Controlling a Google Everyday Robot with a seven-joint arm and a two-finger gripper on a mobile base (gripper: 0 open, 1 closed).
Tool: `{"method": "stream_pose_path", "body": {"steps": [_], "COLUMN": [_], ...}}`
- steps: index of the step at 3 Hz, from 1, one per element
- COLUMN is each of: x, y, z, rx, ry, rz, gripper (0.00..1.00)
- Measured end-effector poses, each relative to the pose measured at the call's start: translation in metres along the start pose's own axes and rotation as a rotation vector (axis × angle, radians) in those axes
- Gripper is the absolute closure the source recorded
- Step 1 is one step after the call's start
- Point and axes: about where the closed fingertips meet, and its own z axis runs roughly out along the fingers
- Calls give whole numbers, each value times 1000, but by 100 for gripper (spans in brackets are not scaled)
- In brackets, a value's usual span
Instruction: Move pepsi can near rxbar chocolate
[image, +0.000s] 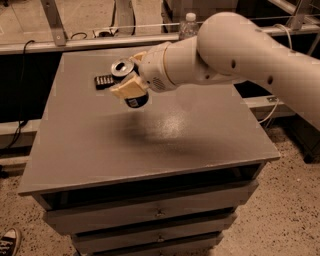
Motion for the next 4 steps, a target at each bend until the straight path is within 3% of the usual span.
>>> {"method": "stream_pose_path", "body": {"steps": [2, 3, 4], "x": [19, 26, 31], "y": [-40, -55, -73], "z": [56, 73, 83], "rx": [48, 85, 136], "ry": [-58, -62, -82], "rz": [78, 109, 143], "gripper": [100, 82, 58]}}
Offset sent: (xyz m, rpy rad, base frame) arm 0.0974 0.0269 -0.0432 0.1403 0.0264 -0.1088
